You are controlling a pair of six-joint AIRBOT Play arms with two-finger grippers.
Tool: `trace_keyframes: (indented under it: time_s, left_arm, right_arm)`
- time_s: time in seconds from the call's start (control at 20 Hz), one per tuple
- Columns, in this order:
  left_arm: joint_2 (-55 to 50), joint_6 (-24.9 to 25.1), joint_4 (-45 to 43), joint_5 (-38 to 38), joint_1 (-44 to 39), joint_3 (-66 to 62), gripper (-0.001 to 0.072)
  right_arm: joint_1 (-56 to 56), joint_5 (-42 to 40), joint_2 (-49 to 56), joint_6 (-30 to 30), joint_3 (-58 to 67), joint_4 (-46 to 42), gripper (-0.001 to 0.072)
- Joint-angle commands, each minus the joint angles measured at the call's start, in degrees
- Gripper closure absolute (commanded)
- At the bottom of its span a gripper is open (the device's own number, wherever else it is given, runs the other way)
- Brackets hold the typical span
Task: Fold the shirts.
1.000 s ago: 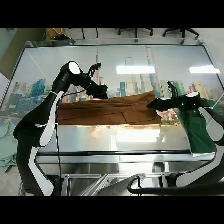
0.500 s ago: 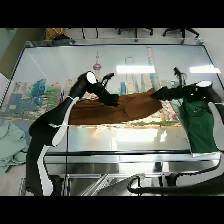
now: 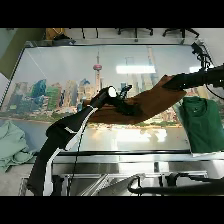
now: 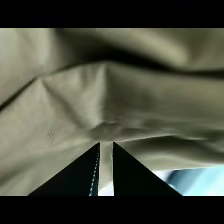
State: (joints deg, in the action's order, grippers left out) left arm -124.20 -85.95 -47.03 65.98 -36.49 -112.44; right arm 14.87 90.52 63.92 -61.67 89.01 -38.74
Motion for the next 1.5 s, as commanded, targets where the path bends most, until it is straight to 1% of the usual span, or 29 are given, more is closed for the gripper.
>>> trace_keyframes:
  time_s: [0.0,0.1,0.2,0.3,0.4,0.6,0.65,0.7,0.75,0.8,0.85,0.9,0.95,1.0,1.15,1.25,1.35,1.45]
  left_arm:
    - [4.02,2.21,5.57,1.77,1.95,-0.07,0.0603]
    - [9.35,4.15,8.22,7.48,6.4,-0.07,0.0603]
    - [15.74,4.55,8.87,10.93,11.78,-0.07,0.0603]
    - [22.58,4.52,9.25,12.02,17.79,-0.07,0.0603]
    - [29.11,4.52,9.27,11.91,23.67,-0.04,0.0603]
    - [38.73,4.55,9.22,11.32,33.2,-0.02,0.0602]
    - [40.22,4.92,9.22,11.37,34.6,0.0,0.0603]
    - [41.46,6.08,9.18,11.45,35.74,0.0,0.0603]
    - [42.25,6.93,9.18,11.47,36.2,0.0,0.0603]
    - [42.53,7.3,9.11,11.45,36.17,0.0,0.0603]
    - [42.51,7.61,9.18,11.72,35.95,0.0,0.0602]
    - [42.18,7.8,9.07,12.09,35.36,0.02,0.0603]
    - [41.68,8.0,9.11,12.74,34.71,0.02,0.0603]
    - [41.13,8.17,9.11,13.68,34.14,0.04,0.0603]
    - [39.58,8.15,9.22,15.61,32.72,0.04,0.0603]
    - [39.26,8.13,9.44,15.67,32.72,0.04,0.0603]
    - [39.3,8.13,9.6,15.65,33.31,0.04,0.0603]
    - [39.3,8.11,9.6,16.63,33.94,0.04,0.0603]
  right_arm:
    - [-0.09,1.29,0.13,-1.27,0.63,-2.67,0.0691]
    - [-0.59,1.07,1.11,-1.38,0.63,-2.67,0.0691]
    - [-2.97,0.26,1.86,-1.46,0.63,-2.14,0.0691]
    - [-8.48,-3.52,2.51,-2.25,0.61,-1.07,0.0691]
    - [-16.9,-10.27,3.45,-2.25,0.63,-0.9,0.0691]
    - [-38.8,-31.19,9.92,-2.23,0.63,0.79,0.0691]
    - [-44.74,-38.53,13.09,-2.01,0.61,1.36,0.069]
    - [-50.36,-48.04,16.65,0.74,0.63,1.46,0.069]
    - [-56.37,-60.81,21.11,7.56,0.63,1.49,0.0686]
    - [-61.31,-72.41,25.09,13.22,0.66,1.49,0.0625]
    - [-65.4,-81.77,28.2,16.28,0.66,1.46,0.0426]
    - [-68.0,-85.77,29.77,18.05,0.66,1.38,0.0305]
    - [-68.76,-84.78,29.97,19.37,0.66,1.38,0.0303]
    - [-68.59,-81.9,29.33,19.74,0.66,1.18,0.0304]
    - [-63.34,-66.97,24.04,19.67,0.66,0.98,0.0307]
    - [-57.59,-55.8,18.64,17.7,0.66,0.96,0.0308]
    - [-49.99,-46.49,12.96,13.0,0.66,0.76,0.0308]
    - [-41.11,-38.53,8.81,5.86,0.66,-3.87,0.0307]
